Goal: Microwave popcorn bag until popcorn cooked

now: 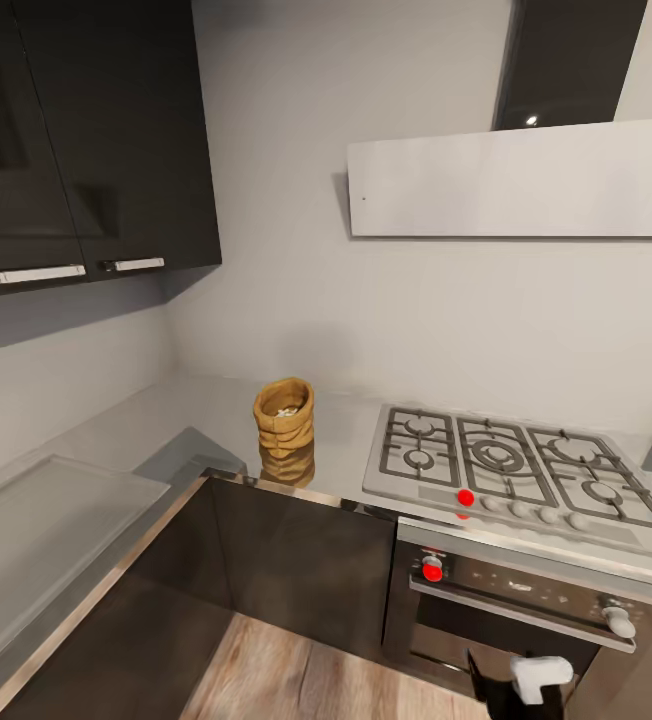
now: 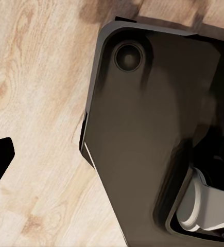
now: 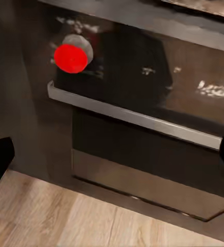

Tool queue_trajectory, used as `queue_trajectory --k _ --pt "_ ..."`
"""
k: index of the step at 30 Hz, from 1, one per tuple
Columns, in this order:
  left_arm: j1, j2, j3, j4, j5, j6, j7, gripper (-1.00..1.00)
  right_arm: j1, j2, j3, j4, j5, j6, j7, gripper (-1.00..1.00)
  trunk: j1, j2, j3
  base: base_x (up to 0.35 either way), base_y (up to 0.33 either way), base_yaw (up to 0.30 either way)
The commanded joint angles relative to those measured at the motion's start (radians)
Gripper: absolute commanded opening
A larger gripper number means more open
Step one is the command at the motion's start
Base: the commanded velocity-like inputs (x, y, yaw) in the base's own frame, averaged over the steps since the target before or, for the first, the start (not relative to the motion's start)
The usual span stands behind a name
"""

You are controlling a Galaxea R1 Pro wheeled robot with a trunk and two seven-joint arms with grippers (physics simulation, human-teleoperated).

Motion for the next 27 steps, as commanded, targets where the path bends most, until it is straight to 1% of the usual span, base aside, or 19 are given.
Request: queue_trajectory --k 1,3,5,6,8,10,11,13,15,17,18,19,22,23,25,26,27 --pt "0.0 0.0 0.004 0.0 0.0 -0.001 0.001 1.0 0.0 -0.001 0.003 -0.042 -0.002 0.0 -0.006 1.0 0.0 -0.002 -0.002 0.0 0.0 0.0" --pt "-0.001 0.0 0.004 0.0 0.0 -0.001 0.001 1.0 0.0 -0.001 0.003 -0.114 -0.002 0.014 -0.007 1.0 0.0 -0.002 -0.002 0.0 0.0 0.0" --pt "0.0 0.0 0.004 0.0 0.0 -0.001 0.001 1.0 0.0 -0.001 0.002 -0.189 -0.002 0.061 -0.007 1.0 0.0 -0.002 -0.002 0.0 0.0 0.0" --pt "0.0 0.0 0.004 0.0 0.0 -0.001 0.001 1.0 0.0 -0.001 0.002 -0.209 -0.002 0.076 -0.007 1.0 0.0 -0.002 -0.002 0.0 0.0 0.0" --pt "0.0 0.0 0.004 0.0 0.0 -0.001 0.001 1.0 -0.001 0.0 0.002 -0.318 -0.002 0.178 -0.009 1.0 0.0 -0.002 -0.002 0.0 0.0 0.0" --pt "-0.001 0.0 0.004 0.0 0.0 -0.001 0.001 1.0 -0.008 0.001 0.002 -0.374 -0.003 0.222 -0.03 1.0 0.0 -0.002 -0.002 0.0 0.0 0.0" --pt "0.0 0.0 0.004 0.0 0.0 -0.001 0.001 1.0 -0.018 0.002 0.002 -0.393 -0.003 0.235 -0.045 1.0 0.0 -0.002 -0.002 0.0 0.0 0.0" --pt "0.0 -0.001 0.004 0.0 0.0 0.0 0.001 1.0 -0.071 0.002 0.002 -0.416 -0.004 0.26 -0.078 1.0 0.0 -0.002 -0.002 0.0 0.0 0.0" --pt "0.0 -0.001 0.004 0.0 0.0 0.0 0.001 1.0 -0.135 0.003 0.002 -0.423 -0.004 0.314 -0.09 1.0 0.0 -0.002 -0.002 0.0 0.0 0.0" --pt "0.0 -0.002 0.004 0.0 0.0 0.0 0.001 1.0 -0.217 0.003 0.002 -0.426 -0.004 0.403 -0.094 1.0 0.0 -0.002 -0.002 0.0 0.0 0.0" --pt "0.0 -0.002 0.004 0.0 0.0 0.0 0.001 1.0 -0.283 0.003 0.002 -0.427 -0.004 0.478 -0.095 1.0 0.0 -0.002 -0.002 0.0 0.0 0.0" --pt "0.0 -0.002 0.004 0.0 0.0 0.0 0.001 1.0 -0.326 0.003 0.002 -0.427 -0.005 0.528 -0.095 1.0 0.0 -0.002 -0.002 0.0 0.0 0.0" --pt "0.0 -0.002 0.004 0.0 0.0 0.0 0.001 1.0 -0.485 0.003 0.002 -0.426 -0.005 0.679 -0.097 1.0 0.0 -0.002 -0.002 0.0 0.0 0.0" --pt "-0.001 -0.002 0.004 0.0 0.0 0.001 0.001 1.0 -0.554 0.003 0.002 -0.425 -0.005 0.747 -0.097 1.0 0.0 -0.002 -0.002 0.0 0.0 0.0" --pt "0.0 -0.002 0.004 0.0 0.0 0.001 0.001 1.0 -0.643 0.003 0.001 -0.424 -0.005 0.843 -0.097 1.0 0.0 -0.002 -0.002 0.0 0.0 0.0" --pt "0.0 -0.002 0.004 0.0 0.0 0.0 0.001 1.0 -0.724 0.003 0.001 -0.42 -0.005 0.933 -0.097 1.0 0.0 -0.002 -0.002 0.0 0.0 0.0" --pt "-0.001 -0.002 0.004 0.0 0.0 0.0 0.001 1.0 -0.759 0.003 0.001 -0.412 -0.005 0.966 -0.097 1.0 0.0 -0.002 -0.002 0.0 0.0 0.0"
